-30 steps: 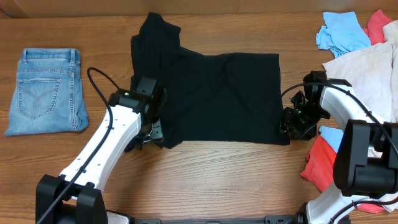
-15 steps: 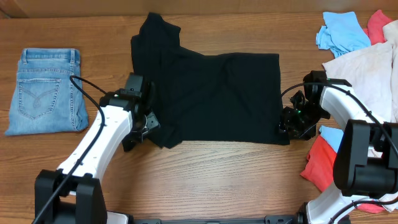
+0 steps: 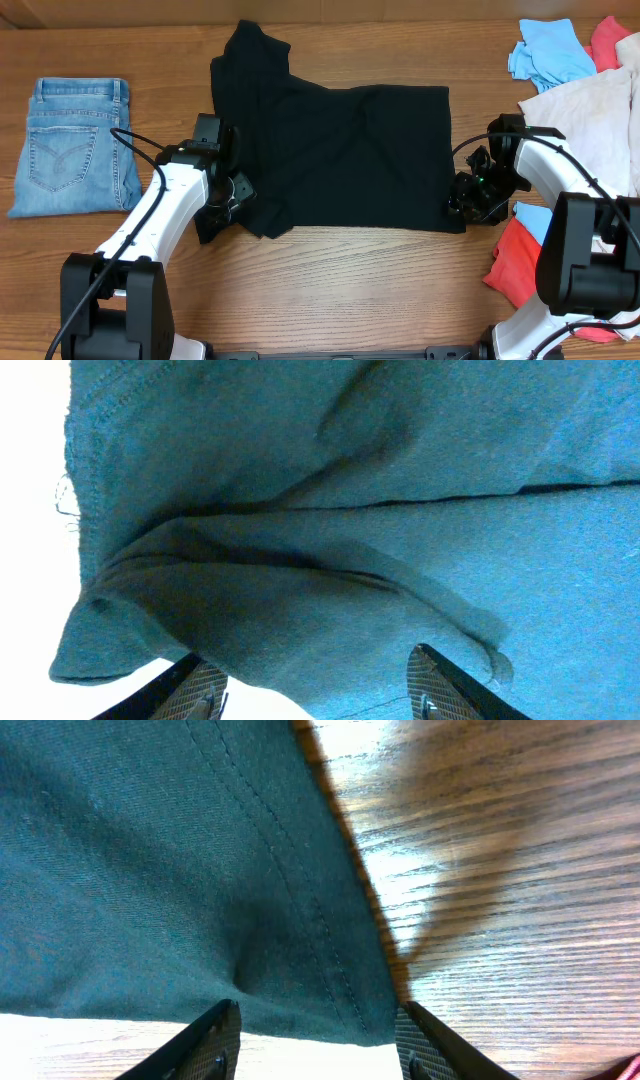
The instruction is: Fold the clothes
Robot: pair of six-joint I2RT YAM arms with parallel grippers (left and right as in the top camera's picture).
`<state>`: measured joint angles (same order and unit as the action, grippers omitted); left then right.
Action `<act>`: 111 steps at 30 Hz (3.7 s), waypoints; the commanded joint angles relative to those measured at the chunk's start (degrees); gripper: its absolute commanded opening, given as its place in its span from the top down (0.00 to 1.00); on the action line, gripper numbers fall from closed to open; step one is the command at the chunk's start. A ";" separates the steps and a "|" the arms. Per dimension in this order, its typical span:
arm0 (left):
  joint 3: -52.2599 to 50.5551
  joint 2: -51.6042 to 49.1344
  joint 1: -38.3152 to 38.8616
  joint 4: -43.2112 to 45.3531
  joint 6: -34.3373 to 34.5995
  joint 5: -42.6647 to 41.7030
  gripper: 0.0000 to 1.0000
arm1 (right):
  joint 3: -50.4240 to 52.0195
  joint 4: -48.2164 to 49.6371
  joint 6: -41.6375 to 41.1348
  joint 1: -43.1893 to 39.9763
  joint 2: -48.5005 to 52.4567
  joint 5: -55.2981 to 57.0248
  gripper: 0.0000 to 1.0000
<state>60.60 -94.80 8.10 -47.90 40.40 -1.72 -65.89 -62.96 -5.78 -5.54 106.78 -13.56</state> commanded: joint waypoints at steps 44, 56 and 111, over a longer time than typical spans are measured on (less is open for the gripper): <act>-3.13 1.42 -0.26 5.18 -0.52 0.85 0.96 | 0.31 -0.57 -0.20 0.07 0.17 -0.68 0.46; -1.49 9.86 -0.26 1.16 -5.99 2.29 0.96 | 0.31 -0.57 -0.20 0.07 0.17 -0.55 0.51; 56.89 15.87 -17.07 -20.98 -27.43 -11.87 0.96 | -66.34 -34.07 -0.02 -0.04 -10.45 3.23 0.96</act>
<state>111.81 -80.07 -7.53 -67.88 16.51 -9.21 -127.55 -97.01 -5.96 -5.58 97.71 -12.51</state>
